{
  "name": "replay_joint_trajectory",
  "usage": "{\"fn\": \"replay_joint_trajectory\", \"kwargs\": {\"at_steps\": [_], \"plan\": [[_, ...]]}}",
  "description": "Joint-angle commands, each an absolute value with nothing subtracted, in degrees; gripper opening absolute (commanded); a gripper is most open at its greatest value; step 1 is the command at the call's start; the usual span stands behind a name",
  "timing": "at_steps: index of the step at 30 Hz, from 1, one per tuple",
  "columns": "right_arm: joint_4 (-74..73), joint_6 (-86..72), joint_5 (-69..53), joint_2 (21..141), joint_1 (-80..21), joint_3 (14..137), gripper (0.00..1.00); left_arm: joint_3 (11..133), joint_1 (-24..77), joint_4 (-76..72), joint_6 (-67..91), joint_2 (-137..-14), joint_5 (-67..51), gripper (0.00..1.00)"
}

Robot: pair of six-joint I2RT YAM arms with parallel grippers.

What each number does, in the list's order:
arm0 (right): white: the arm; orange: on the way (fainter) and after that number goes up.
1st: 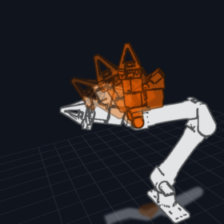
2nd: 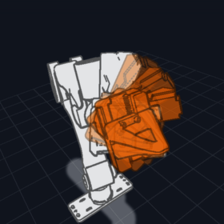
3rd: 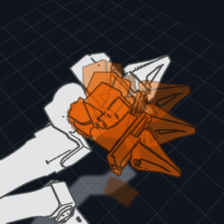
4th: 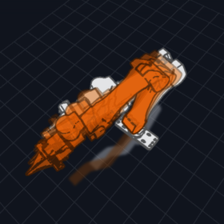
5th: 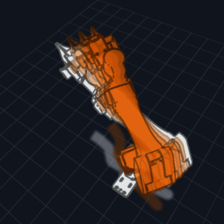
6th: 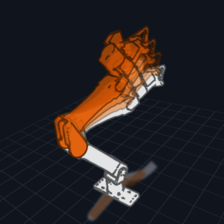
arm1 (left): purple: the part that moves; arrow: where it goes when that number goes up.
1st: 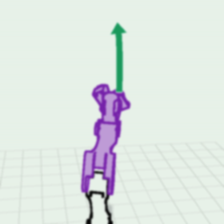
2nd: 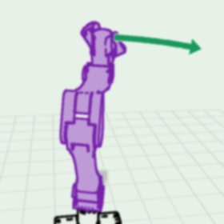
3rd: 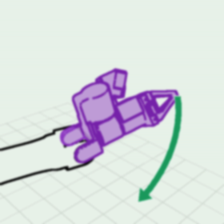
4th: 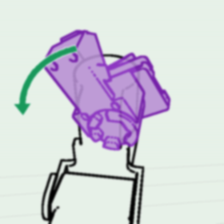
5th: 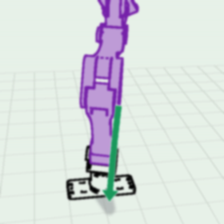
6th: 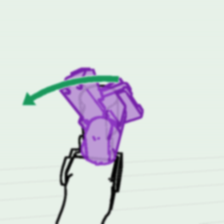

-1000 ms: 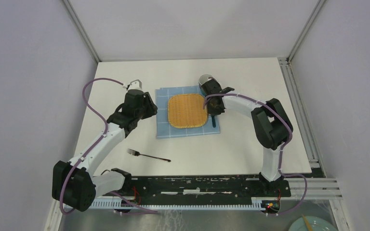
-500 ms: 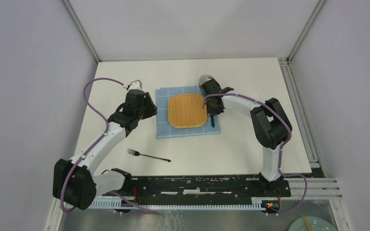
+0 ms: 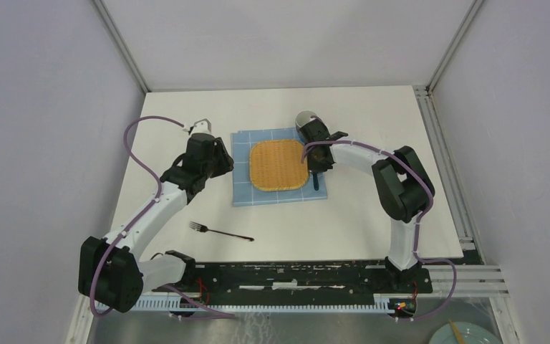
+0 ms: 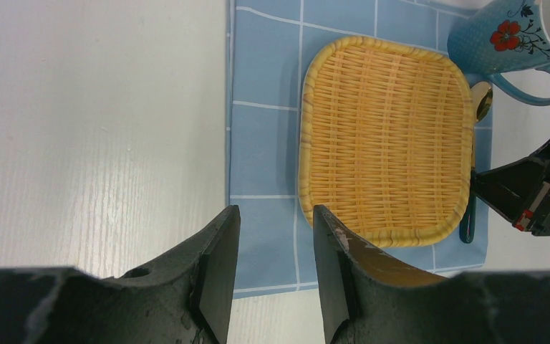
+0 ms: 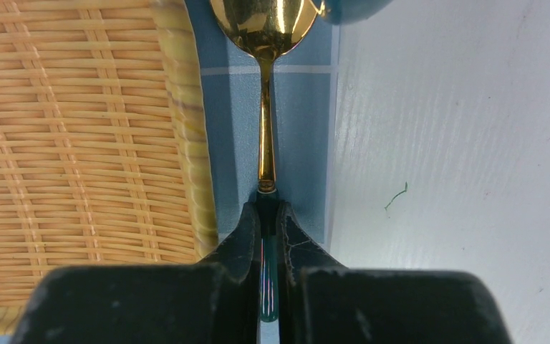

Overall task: Set the dinner table for one person
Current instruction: Place the spoon on the napkin.

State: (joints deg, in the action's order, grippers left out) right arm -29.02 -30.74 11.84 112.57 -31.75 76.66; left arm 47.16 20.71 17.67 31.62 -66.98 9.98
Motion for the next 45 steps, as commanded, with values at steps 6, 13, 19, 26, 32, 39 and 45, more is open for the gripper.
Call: {"fn": "replay_joint_trajectory", "kwargs": {"at_steps": [6,13,19,26,32,39,45], "plan": [[-28.6,-31.3,13.1,108.9,-32.3,75.0,0.2,47.4,20.8,16.2,30.8,-66.5,10.1,0.5],[-29.6,-29.7,16.9,103.9,-32.8,74.4,0.3,47.4,20.9,15.8,30.9,-66.5,10.0,0.5],[-31.1,-28.9,17.1,101.8,-32.8,74.9,0.32,47.3,20.9,15.8,31.1,-66.2,9.9,0.5],[-32.9,-29.1,17.0,96.0,-32.9,74.0,0.33,47.2,20.9,16.2,31.2,-65.4,11.4,0.5],[-34.3,-28.3,15.7,90.2,-33.9,72.1,0.33,47.3,20.9,16.2,32.6,-65.6,11.1,0.5],[-34.9,-25.7,11.9,86.4,-38.7,70.1,0.32,47.0,20.9,18.8,34.6,-64.7,16.4,0.49],[-35.3,-23.6,9.6,86.1,-42.5,70.3,0.32,46.4,20.9,22.7,39.7,-63.2,20.9,0.42]]}}
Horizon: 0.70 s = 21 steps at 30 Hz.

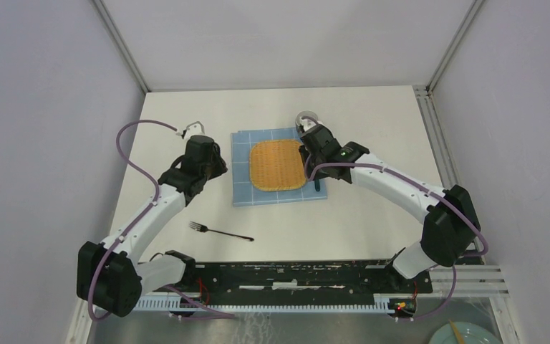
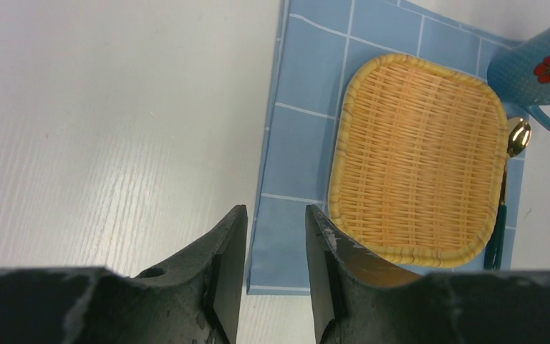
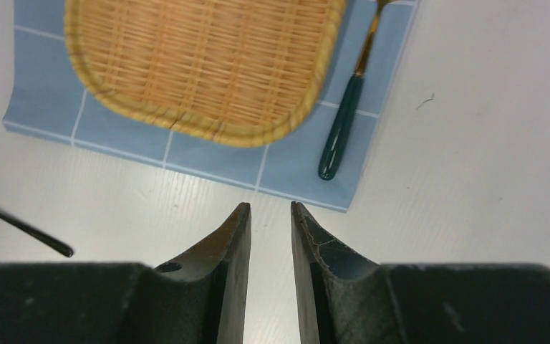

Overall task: Set the dinner table for one person
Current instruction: Place the spoon on the napkin.

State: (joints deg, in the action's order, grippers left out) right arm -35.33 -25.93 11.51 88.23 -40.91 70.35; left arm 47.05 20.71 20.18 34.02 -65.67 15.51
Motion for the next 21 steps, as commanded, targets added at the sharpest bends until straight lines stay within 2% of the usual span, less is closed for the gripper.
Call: {"fn": "replay_joint_trajectory", "kwargs": {"at_steps": [1,10,21], "plan": [[-35.4,-23.5,9.2,86.1,-42.8,70.4,0.32,46.0,20.9,24.0,41.6,-62.2,22.0,0.41],[-31.4,-16.9,-1.4,88.7,-48.2,69.9,0.31,45.6,21.1,33.9,48.9,-56.5,32.5,0.44],[-30.9,-12.5,-1.6,96.2,-58.4,75.6,0.3,46.1,20.8,38.6,49.7,-53.3,38.0,0.48]]}}
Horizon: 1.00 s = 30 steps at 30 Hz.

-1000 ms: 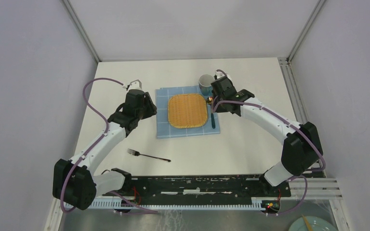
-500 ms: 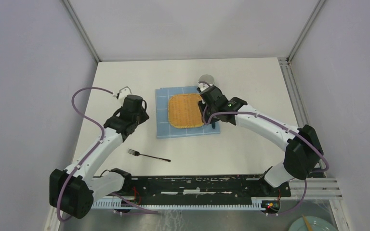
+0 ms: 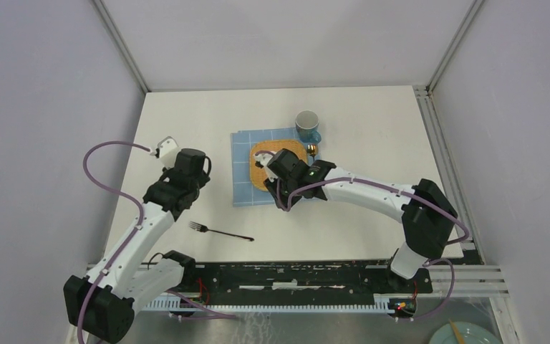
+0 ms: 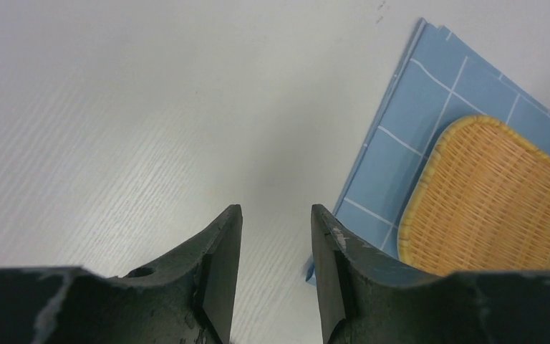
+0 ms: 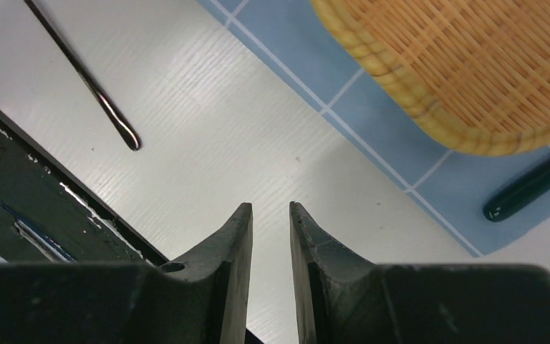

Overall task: Set the dinner table for one person
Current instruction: Place the spoon on the napkin, then move the fork to the center of the board.

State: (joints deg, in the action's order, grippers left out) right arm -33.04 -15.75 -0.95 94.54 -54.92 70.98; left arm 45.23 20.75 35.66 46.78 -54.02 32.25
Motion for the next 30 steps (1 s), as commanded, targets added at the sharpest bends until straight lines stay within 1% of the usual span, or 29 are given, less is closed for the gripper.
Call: {"fn": "replay_joint_trajectory", "kwargs": {"at_steps": [1,9,17,23,30], "plan": [[-31.2,-12.1,-1.1,97.3,-59.6,76.5,0.3,46.1,20.4,38.8,49.6,-52.8,38.5,0.5],[-29.1,-10.1,-4.0,102.1,-64.3,78.4,0.3,45.6,16.2,42.3,51.2,-46.8,40.6,0.51],[-28.7,-7.5,-3.8,106.2,-67.3,80.8,0.3,45.3,15.9,46.2,53.6,-45.1,40.3,0.51],[-28.3,-6.2,-3.8,110.2,-69.2,83.2,0.31,45.0,16.0,47.4,53.3,-41.5,41.0,0.51],[-28.8,-5.2,-3.3,114.3,-71.6,87.7,0.33,45.4,15.9,50.0,53.8,-39.5,42.0,0.51]]}}
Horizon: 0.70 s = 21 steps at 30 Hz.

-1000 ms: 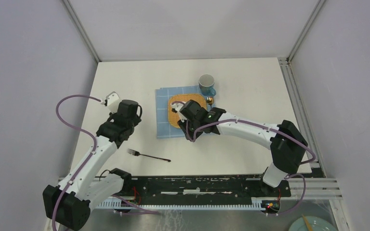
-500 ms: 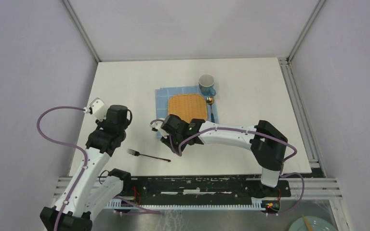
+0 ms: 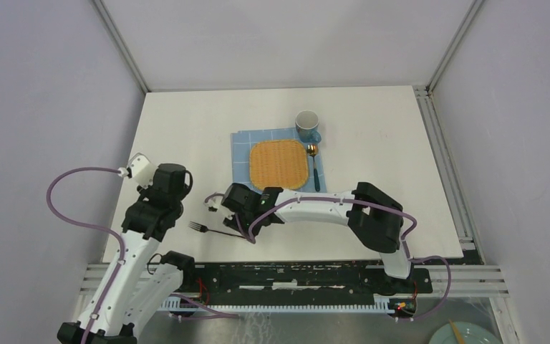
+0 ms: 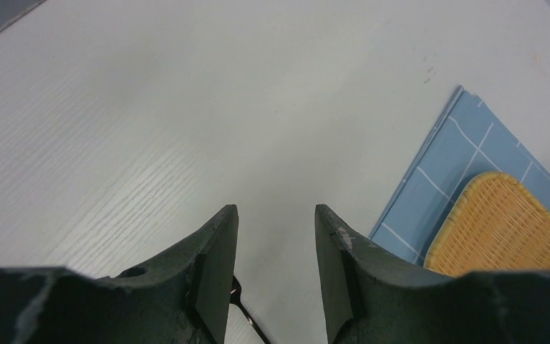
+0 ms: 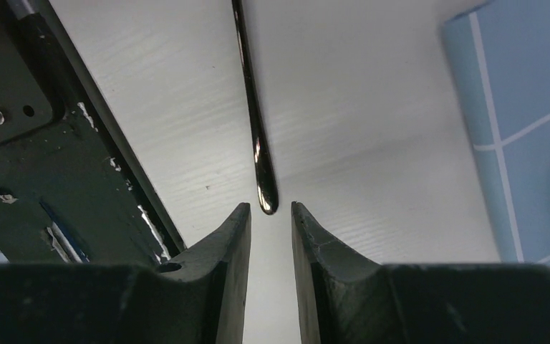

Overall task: Set the dinner table for one person
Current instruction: Move the fork to the center of the board.

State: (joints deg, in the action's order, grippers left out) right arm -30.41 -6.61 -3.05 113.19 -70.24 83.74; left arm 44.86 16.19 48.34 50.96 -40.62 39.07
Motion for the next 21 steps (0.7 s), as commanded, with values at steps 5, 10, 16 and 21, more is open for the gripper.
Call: {"fn": "replay_joint_trajectory", "kwargs": {"at_steps": [5,10,16,21], "plan": [[-28.3,-5.4,-3.9,115.8,-72.3,88.8,0.33,45.2,15.9,51.3,54.3,-37.6,42.2,0.51],[-27.4,-5.3,-4.6,116.7,-72.8,88.7,0.33,44.7,15.9,52.7,55.8,-36.0,42.4,0.51],[-25.1,-5.4,-4.9,117.1,-72.8,87.1,0.33,44.7,15.8,53.0,56.2,-35.9,40.8,0.51],[-23.7,-6.0,-5.2,117.6,-72.8,86.8,0.33,44.7,15.9,53.6,56.8,-35.2,40.2,0.51]]}}
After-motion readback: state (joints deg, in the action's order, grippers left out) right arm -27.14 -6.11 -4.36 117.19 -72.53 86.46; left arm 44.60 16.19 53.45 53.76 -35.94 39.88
